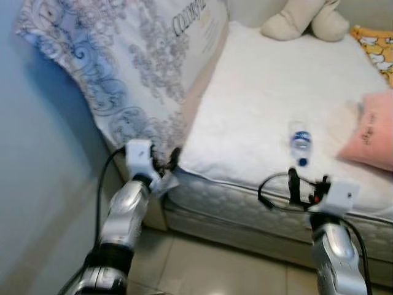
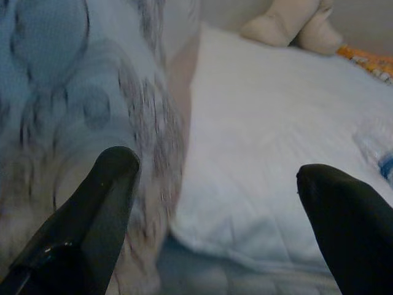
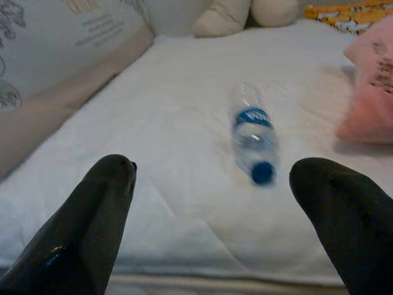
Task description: Clean up the room
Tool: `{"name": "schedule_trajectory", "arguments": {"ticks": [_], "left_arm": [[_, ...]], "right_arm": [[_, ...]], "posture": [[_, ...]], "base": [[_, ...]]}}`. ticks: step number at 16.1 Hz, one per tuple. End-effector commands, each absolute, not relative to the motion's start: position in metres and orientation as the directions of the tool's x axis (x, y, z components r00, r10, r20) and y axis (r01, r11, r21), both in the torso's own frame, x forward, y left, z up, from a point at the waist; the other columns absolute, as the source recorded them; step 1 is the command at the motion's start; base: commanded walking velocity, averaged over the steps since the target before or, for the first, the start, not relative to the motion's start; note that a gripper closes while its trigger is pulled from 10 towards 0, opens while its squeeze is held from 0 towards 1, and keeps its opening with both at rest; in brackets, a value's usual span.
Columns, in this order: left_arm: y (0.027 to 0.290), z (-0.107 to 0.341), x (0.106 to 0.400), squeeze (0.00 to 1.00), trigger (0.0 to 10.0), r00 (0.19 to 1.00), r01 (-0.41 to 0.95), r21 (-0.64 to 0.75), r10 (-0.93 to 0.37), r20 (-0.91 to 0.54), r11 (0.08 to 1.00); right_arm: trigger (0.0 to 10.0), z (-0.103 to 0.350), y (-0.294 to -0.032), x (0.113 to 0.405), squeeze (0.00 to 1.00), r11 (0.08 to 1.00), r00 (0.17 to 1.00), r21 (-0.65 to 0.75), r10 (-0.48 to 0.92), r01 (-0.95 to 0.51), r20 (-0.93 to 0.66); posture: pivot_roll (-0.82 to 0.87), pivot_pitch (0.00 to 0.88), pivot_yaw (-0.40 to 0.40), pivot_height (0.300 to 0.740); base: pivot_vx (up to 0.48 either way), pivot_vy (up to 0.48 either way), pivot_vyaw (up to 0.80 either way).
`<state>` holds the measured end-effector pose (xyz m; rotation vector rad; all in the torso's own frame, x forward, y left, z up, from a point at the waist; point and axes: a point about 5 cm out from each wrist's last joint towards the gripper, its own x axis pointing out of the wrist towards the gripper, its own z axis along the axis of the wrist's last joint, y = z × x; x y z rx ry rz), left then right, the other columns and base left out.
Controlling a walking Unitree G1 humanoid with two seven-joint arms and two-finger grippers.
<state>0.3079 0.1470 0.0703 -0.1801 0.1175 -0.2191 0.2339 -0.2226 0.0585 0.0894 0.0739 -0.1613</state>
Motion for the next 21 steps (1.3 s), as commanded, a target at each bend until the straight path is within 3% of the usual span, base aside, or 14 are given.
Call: {"name": "schedule_trajectory", "arguments": {"ticks": [1,3,8,21], "left_arm": [[0.156,0.071,0.301,0.00,10.0,0.973,0.188,-0.187,-0.209,-0.102,0.964],[0.150,0.074,0.303,0.00,10.0,0.968,0.221,-0.178,-0.238,-0.083,0.959],[0.127,0.087,0.317,0.00,10.0,0.952,0.289,-0.165,-0.301,-0.053,0.943],[0.121,0.082,0.317,0.00,10.0,0.941,0.319,-0.171,-0.333,-0.064,0.932]], "right_arm": [[10.0,0.061,-0.231,0.225,0.00,0.984,0.984,0.065,-0.163,0.168,-0.066],[10.0,0.057,-0.235,0.221,0.00,0.983,0.982,0.058,-0.168,0.173,-0.082],[10.0,0.071,-0.228,0.244,0.00,0.989,0.990,0.043,-0.141,0.142,-0.027],[10.0,0.064,-0.220,0.239,0.00,0.993,0.992,0.016,-0.120,0.121,-0.042]], "posture": [[-0.10,0.000,0.007,0.740],[-0.10,0.000,0.005,0.740],[-0.10,0.000,0.019,0.740],[-0.11,0.000,0.033,0.740]], "base": [[0.000,-0.465,0.00],[0.000,-0.463,0.00],[0.123,-0.147,0.00],[0.307,-0.365,0.00]]}}
